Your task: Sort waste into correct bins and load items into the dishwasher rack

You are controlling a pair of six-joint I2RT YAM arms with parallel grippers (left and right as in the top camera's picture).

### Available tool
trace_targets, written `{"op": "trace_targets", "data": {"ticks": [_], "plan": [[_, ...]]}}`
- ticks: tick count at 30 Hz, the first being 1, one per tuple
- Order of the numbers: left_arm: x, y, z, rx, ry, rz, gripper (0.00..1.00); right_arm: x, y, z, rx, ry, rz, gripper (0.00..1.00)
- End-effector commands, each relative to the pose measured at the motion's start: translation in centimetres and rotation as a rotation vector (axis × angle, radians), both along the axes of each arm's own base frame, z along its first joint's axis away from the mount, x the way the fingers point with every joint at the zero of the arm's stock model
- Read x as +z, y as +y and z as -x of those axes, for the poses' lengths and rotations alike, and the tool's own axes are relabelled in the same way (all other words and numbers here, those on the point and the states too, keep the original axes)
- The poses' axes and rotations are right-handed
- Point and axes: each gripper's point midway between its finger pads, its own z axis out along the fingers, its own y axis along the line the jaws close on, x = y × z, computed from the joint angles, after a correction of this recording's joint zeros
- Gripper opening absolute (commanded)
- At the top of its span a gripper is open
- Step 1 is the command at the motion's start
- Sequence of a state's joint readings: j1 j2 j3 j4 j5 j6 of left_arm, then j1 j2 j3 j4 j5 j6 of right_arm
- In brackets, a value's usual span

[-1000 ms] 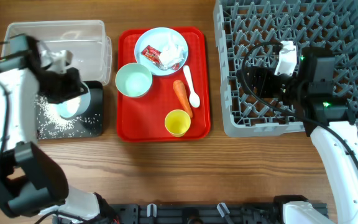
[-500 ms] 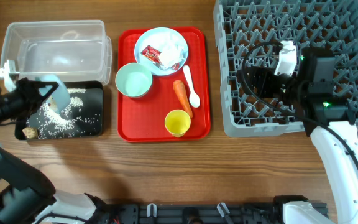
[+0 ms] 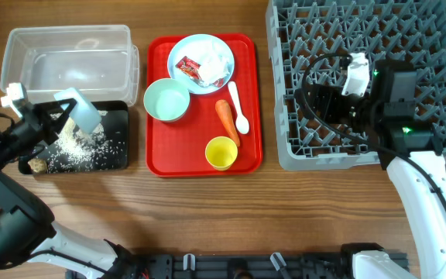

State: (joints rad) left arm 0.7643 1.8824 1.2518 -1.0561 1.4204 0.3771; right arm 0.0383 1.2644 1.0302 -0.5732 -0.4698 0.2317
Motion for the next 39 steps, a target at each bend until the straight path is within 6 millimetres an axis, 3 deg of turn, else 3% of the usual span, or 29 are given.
{"op": "trace_targets", "data": {"ticks": [1,6,16,24,33,39], "plan": [[1.6,0.0,0.0,0.021,-0.056,0.104,0.04,-0.3,0.1,0.0,-0.001,0.022,-0.004,0.89],[2.3,0.3,0.0,0.039,-0.024,0.192,0.04,-0.4,0.1,0.1,-0.003,0.029,-0.007,0.9],[2.4,2.7,0.9,0.116,0.01,0.232,0.04,-0.4,0.1,0.1,-0.005,0.03,-0.009,0.9],[2.4,2.6,1.3,0.128,0.067,0.291,0.04,-0.5,0.1,0.2,-0.006,0.036,-0.008,0.89],[2.0,3.3,0.5,0.115,-0.012,0.185,0.04,-0.5,0.1,0.2,-0.006,0.036,-0.008,0.89],[4.1,1.1,0.0,0.052,-0.064,0.153,0.04,-0.4,0.1,0.2,-0.005,0.035,-0.009,0.89]]}}
